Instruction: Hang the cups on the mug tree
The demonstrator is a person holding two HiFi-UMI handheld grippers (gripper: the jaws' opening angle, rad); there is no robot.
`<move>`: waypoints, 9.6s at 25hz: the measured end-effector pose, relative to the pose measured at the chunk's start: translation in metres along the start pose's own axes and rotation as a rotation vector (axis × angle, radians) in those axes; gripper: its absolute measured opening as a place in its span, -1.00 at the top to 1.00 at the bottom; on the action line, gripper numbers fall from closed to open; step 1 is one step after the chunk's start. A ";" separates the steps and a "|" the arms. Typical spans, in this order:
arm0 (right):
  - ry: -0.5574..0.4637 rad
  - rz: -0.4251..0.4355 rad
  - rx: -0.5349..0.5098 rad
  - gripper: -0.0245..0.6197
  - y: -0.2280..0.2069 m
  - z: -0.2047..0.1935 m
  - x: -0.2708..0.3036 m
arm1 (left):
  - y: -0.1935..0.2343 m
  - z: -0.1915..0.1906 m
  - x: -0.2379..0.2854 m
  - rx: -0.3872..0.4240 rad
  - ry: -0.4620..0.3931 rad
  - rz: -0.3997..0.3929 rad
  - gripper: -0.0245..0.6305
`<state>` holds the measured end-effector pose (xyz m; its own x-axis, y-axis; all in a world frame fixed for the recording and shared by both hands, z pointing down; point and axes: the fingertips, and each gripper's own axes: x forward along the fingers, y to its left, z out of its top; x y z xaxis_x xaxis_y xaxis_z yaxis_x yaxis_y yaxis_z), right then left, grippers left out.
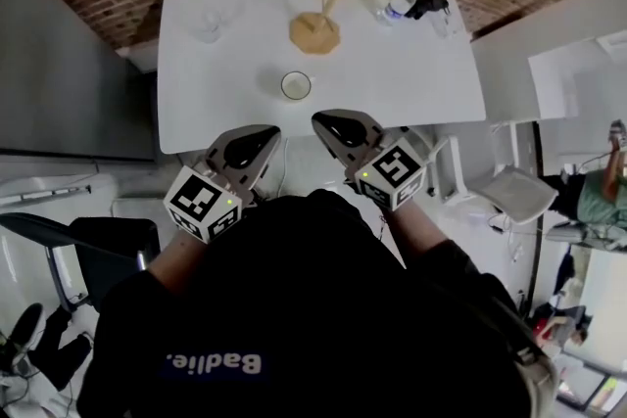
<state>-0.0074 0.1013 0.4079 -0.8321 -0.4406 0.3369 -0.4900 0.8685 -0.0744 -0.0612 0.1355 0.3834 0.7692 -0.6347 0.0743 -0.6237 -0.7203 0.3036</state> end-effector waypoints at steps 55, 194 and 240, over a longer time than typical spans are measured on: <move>0.948 0.455 -0.913 0.58 -0.079 -0.217 0.133 | 0.083 -0.002 -0.015 -0.118 -0.044 0.366 0.92; -0.359 0.260 1.021 0.34 -0.291 -0.017 0.151 | 0.269 -0.027 0.244 0.439 0.600 -0.101 0.03; -0.232 0.039 0.952 0.29 -0.293 -0.022 0.125 | 0.273 -0.043 0.247 0.427 0.623 -0.089 -0.02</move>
<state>0.0378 -0.2029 0.4921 -0.8325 -0.5378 0.1332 -0.3813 0.3817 -0.8420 -0.0355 -0.2062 0.5259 0.6763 -0.3852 0.6279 -0.4582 -0.8874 -0.0509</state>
